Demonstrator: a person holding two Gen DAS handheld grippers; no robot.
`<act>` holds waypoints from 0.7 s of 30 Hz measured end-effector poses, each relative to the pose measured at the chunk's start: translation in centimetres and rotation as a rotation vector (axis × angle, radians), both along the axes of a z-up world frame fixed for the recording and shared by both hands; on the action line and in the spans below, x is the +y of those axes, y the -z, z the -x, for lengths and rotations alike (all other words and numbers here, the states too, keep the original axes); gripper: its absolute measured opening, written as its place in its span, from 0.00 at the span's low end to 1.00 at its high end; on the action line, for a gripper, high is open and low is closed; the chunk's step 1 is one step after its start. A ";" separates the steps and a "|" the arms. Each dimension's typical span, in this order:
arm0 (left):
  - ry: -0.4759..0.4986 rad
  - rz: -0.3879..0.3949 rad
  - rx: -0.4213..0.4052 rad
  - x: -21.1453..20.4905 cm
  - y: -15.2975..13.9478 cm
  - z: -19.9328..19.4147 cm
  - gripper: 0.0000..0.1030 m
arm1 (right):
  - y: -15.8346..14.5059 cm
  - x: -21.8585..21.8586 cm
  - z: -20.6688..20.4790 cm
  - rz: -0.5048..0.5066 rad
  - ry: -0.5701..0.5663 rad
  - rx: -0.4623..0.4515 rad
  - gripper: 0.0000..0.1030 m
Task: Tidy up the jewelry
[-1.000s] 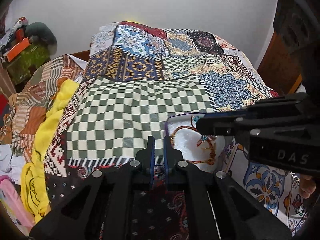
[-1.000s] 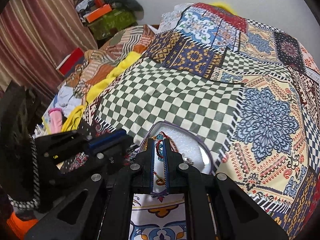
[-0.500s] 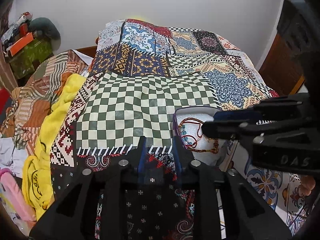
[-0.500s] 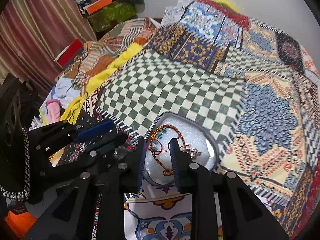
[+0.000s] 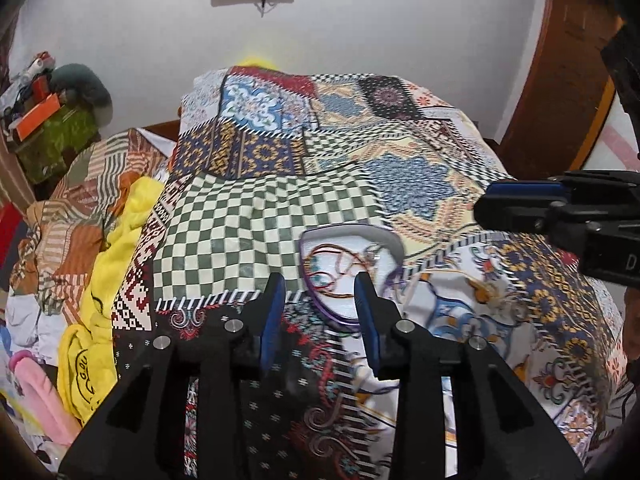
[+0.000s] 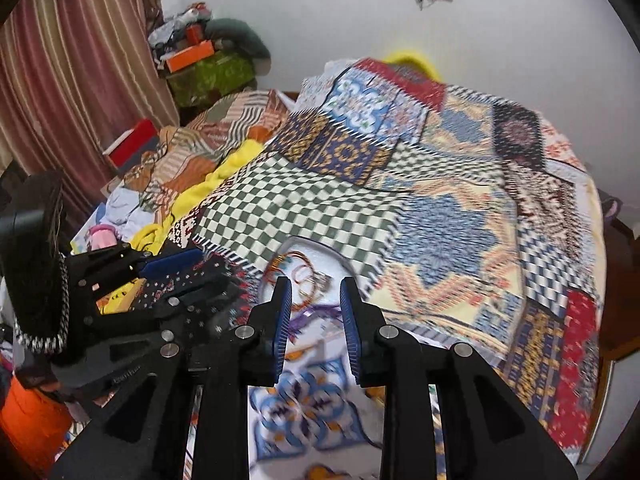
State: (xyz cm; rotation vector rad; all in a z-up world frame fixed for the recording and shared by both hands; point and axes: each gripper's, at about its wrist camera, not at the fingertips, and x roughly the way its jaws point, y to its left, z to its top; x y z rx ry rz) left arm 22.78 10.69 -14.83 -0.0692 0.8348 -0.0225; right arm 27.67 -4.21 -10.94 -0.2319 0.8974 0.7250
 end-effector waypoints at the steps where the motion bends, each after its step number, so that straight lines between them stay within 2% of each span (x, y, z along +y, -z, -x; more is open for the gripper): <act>1: 0.008 -0.005 -0.003 -0.5 -0.2 0.1 0.34 | -0.2 -0.7 0.3 0.004 0.011 -0.015 0.22; 9: 0.097 -0.031 -0.006 -5.5 -0.7 0.9 0.41 | 0.0 -6.1 1.8 0.051 0.073 -0.077 0.22; 12: 0.126 -0.036 0.015 -7.0 -0.1 0.9 0.41 | 0.8 -7.8 2.2 0.059 0.083 -0.072 0.34; 14: 0.140 -0.037 0.028 -7.8 0.4 0.9 0.41 | 1.4 -8.6 2.7 0.069 0.081 -0.074 0.34; 21: 0.183 -0.028 0.062 -10.0 1.8 1.2 0.41 | 5.1 -9.6 3.3 0.104 0.043 0.000 0.35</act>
